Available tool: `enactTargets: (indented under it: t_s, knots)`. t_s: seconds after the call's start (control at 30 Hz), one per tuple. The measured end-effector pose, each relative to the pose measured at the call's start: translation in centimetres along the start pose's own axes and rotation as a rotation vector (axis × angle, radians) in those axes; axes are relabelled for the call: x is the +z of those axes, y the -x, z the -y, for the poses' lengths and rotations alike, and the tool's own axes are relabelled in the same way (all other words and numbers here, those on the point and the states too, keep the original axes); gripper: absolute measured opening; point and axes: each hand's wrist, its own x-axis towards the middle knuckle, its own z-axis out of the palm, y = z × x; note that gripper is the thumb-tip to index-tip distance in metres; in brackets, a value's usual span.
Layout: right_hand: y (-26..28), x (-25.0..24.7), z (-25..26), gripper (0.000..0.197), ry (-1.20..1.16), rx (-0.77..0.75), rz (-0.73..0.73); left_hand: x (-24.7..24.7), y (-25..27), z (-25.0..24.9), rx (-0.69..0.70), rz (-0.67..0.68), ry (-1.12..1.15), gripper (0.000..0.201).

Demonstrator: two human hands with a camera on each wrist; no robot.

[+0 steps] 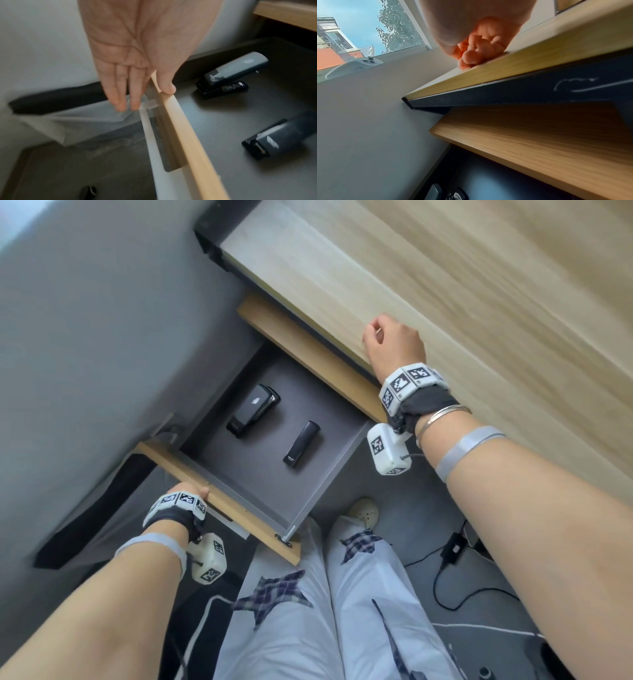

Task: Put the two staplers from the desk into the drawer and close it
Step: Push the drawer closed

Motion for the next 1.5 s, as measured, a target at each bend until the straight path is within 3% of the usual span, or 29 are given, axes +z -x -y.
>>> enactTargets:
  t_s: [0.2,0.3,0.47,0.63,0.77,1.03,1.33,1.5]
  knots:
    - [-0.6,0.4,-0.2,0.026,0.052,-0.012,-0.045,-0.1,0.2,-0.3,0.029,-0.003,0.132,0.038]
    - [-1.0,0.2,-0.4,0.025,0.046,-0.030,-0.040,0.5,-0.7,-0.7,0.124,-0.045,0.263,0.037]
    - [-1.8,-0.4,-0.9,0.021,0.032,-0.040,-0.035,0.0,-0.1,-2.5,0.238,-0.101,0.293,0.036]
    - [-2.6,-0.9,-1.6,0.020,0.015,-0.026,-0.036,0.2,-0.5,-4.6,0.305,-0.006,0.325,0.059]
    - [-3.1,-1.3,-2.5,0.020,0.012,-0.040,-0.034,0.5,-0.1,-7.1,0.245,-0.054,0.331,0.079]
    - [-3.9,-1.6,-3.5,0.024,-0.058,-0.048,-0.060,-1.4,0.0,-11.2,0.293,-0.076,0.127,0.049]
    - [-3.9,-1.7,-3.9,0.023,-0.203,0.006,-0.037,-2.6,0.0,-17.0,0.420,-0.096,0.186,0.046]
    - [-4.1,-1.7,-4.0,0.025,-0.194,0.006,-0.058,-3.1,0.1,-20.5,0.498,-0.164,0.091,0.052]
